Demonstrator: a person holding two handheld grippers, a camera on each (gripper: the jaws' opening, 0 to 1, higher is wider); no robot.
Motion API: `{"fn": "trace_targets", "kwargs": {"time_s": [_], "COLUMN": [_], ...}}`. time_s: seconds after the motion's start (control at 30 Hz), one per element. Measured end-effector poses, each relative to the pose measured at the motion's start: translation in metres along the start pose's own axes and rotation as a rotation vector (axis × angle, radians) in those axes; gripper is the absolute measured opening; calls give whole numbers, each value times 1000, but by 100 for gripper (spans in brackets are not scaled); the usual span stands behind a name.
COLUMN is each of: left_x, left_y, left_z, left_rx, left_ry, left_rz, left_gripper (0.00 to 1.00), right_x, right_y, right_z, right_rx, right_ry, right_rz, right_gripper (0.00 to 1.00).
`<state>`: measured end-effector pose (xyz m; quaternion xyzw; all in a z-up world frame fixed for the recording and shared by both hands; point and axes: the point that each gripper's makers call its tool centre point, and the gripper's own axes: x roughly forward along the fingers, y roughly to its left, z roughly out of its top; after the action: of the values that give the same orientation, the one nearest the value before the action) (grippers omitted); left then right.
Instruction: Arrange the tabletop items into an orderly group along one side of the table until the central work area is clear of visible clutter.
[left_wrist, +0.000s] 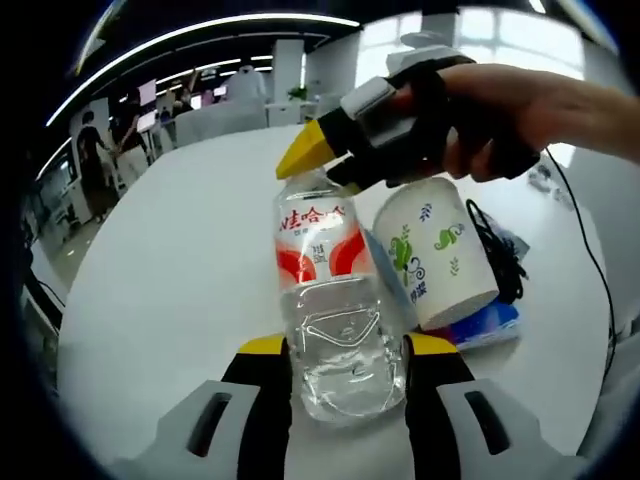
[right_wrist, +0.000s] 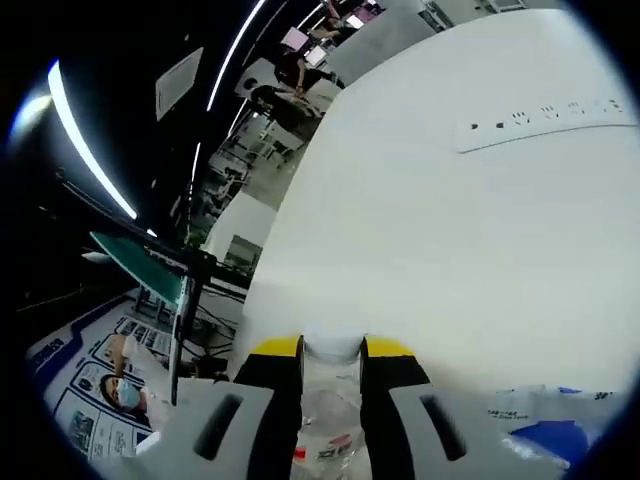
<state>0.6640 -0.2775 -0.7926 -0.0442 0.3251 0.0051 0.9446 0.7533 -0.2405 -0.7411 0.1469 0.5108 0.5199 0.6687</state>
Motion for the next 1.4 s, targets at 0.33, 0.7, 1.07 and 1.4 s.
{"fn": "trace_targets", "kwargs": {"time_s": [0.33,0.7,1.07,1.4], "left_x": [-2,0,8,14], "left_y": [2,10,23,30], "left_z": [0,4,8,11], "left_rx": [27,34,24,23], "left_ry": [-57,-99,-127,-151], "left_rz": [25,46,76,105], "left_gripper": [40,40,39,39], "right_x": [-11,-13,-13,-17], "right_y": [22,43,67,90], "right_z": [1,10,18,10], "right_rx": [-143,-293,-519,-727], "right_ry": [-63,-191,-266,-305], "right_rz": [-16,-45,-50,-35], "right_gripper": [18,17,17,17]}}
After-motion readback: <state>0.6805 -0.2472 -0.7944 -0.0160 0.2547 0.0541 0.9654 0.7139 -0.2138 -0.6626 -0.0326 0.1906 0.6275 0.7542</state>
